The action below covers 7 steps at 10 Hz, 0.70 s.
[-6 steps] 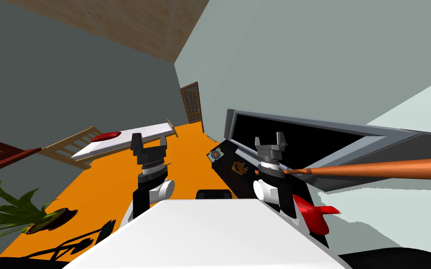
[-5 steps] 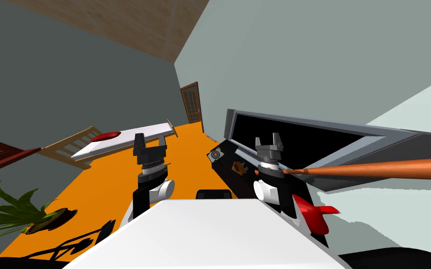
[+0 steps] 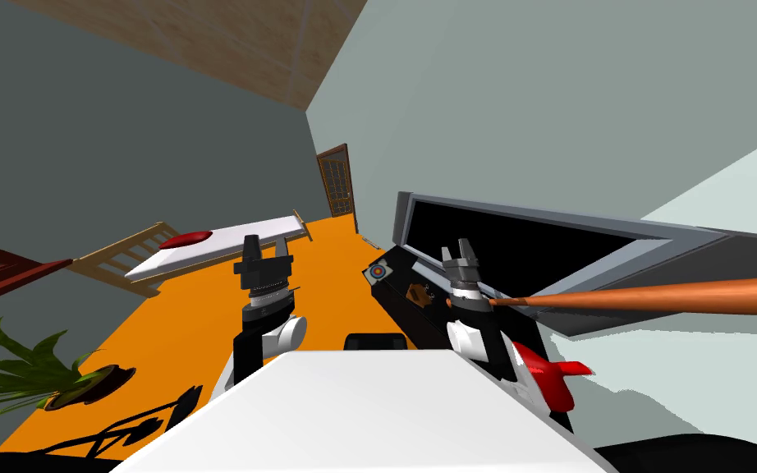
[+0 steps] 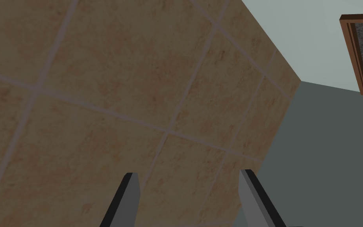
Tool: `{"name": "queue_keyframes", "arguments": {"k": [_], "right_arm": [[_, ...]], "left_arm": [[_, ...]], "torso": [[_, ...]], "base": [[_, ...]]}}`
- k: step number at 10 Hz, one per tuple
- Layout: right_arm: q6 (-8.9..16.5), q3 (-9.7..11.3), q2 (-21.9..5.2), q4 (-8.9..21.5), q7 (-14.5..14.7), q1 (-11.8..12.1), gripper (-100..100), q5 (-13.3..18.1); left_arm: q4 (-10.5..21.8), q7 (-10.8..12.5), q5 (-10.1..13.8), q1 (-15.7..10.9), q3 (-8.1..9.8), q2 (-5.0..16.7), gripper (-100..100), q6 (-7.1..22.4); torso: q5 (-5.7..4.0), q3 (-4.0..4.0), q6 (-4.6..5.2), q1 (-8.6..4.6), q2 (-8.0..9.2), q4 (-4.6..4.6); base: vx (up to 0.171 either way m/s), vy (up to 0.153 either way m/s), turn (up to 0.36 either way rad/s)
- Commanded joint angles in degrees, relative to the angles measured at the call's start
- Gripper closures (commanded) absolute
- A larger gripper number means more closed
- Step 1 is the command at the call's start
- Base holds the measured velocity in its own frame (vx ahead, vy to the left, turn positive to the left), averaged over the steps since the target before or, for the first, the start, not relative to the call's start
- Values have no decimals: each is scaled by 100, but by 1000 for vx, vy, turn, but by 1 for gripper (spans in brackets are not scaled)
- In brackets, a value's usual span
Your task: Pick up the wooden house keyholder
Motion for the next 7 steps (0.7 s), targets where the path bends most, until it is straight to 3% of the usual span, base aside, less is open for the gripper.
{"name": "queue_keyframes", "arguments": {"k": [1,7], "right_arm": [[13,34,-35,59,47,19,-100,164],[166,67,-412,455,247,112,-100,1102]], "left_arm": [[0,0,0,0,0,0,0,0],[0,0,0,0,0,0,0,0]], "torso": [[0,0,0,0,0,0],[0,0,0,0,0,0]], "base": [[-4,-12,3],[-4,-13,8]]}}
